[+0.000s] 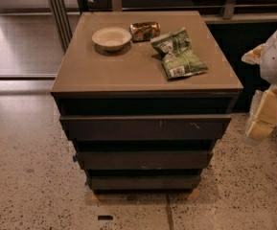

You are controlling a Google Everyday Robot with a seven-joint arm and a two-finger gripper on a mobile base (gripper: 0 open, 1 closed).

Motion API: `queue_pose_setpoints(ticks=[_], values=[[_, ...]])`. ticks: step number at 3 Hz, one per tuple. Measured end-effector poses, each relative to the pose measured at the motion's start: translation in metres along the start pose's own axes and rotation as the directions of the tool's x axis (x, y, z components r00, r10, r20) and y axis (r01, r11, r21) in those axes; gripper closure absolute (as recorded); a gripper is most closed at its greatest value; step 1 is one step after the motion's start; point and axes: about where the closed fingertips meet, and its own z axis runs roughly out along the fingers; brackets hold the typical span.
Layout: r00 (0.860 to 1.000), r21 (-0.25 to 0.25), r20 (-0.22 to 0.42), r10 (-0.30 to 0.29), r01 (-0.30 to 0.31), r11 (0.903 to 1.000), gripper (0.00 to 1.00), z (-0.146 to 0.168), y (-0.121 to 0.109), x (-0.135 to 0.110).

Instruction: Open bottom drawer

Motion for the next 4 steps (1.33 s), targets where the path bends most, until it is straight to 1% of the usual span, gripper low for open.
queue_pose_setpoints(ticks=[1,2,3,4], values=[[0.997,-0.062,0.074,0.016,-0.012,0.998,0.0,0.075,0.028,0.017],[0.988,-0.211,0.139,0.07,-0.039,0.9768,0.0,0.181,0.067,0.037],[0.988,-0.209,0.139,0.069,-0.039,0.9771,0.0,0.18,0.067,0.037],[0.988,-0.19,0.145,0.055,-0.026,0.9815,0.0,0.194,0.069,0.044]])
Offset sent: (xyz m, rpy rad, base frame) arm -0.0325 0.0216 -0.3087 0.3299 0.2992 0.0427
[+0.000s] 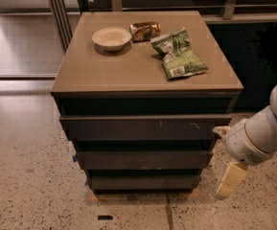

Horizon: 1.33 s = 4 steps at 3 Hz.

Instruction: Open bottom drawer

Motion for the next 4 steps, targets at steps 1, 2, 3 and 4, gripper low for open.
queue_pose_setpoints(ticks=[1,2,3,4], values=[[0.999,-0.003,0.005,-0.034,0.034,0.9994,0.0,0.058,0.006,0.027],[0.995,0.002,0.076,-0.059,0.059,0.9983,0.0,0.137,-0.006,0.038],[0.986,-0.014,0.157,-0.056,0.059,0.9982,0.0,0.207,-0.029,0.041],[0.978,-0.092,0.211,-0.007,0.027,0.9954,0.0,0.277,-0.035,0.048]])
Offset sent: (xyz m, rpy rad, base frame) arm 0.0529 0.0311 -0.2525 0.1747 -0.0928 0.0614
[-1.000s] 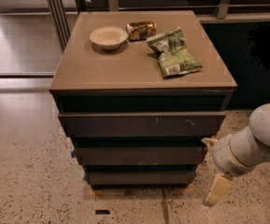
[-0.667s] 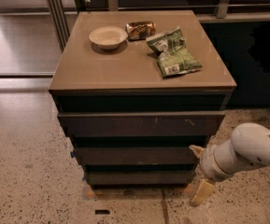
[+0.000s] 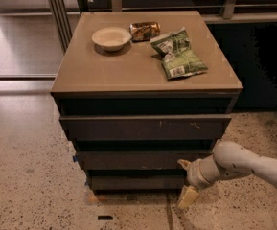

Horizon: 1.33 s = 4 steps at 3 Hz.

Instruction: Open bottom drawer

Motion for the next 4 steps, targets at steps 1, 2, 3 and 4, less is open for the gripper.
queue_pose_setpoints(ticks=[1,2,3,4], values=[[1.0,-0.037,0.015,0.027,-0.026,0.9989,0.0,0.023,0.009,0.01],[1.0,-0.036,0.015,0.026,-0.025,0.999,0.0,0.023,0.009,0.01],[1.0,-0.017,-0.01,-0.009,0.009,0.9998,0.0,0.041,0.01,0.029],[0.998,0.0,-0.024,-0.054,0.054,0.9985,0.0,0.079,0.006,0.057]])
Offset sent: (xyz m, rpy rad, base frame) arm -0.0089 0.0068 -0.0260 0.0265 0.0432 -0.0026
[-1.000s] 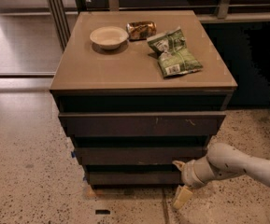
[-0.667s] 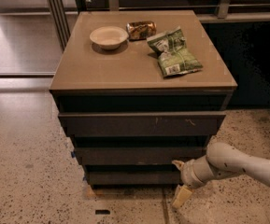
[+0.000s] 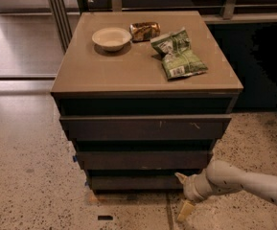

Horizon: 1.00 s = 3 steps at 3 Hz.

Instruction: Open bottom drawer

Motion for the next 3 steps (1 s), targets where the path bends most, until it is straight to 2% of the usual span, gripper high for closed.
queue_pose_setpoints(ticks=[1,2,3], values=[[0.999,0.007,0.021,-0.029,0.029,0.9996,0.0,0.04,-0.004,0.023],[0.998,-0.006,0.063,-0.03,0.03,0.9995,0.0,0.096,-0.01,0.046],[0.998,-0.005,0.06,-0.032,0.032,0.9995,0.0,0.097,-0.009,0.047]])
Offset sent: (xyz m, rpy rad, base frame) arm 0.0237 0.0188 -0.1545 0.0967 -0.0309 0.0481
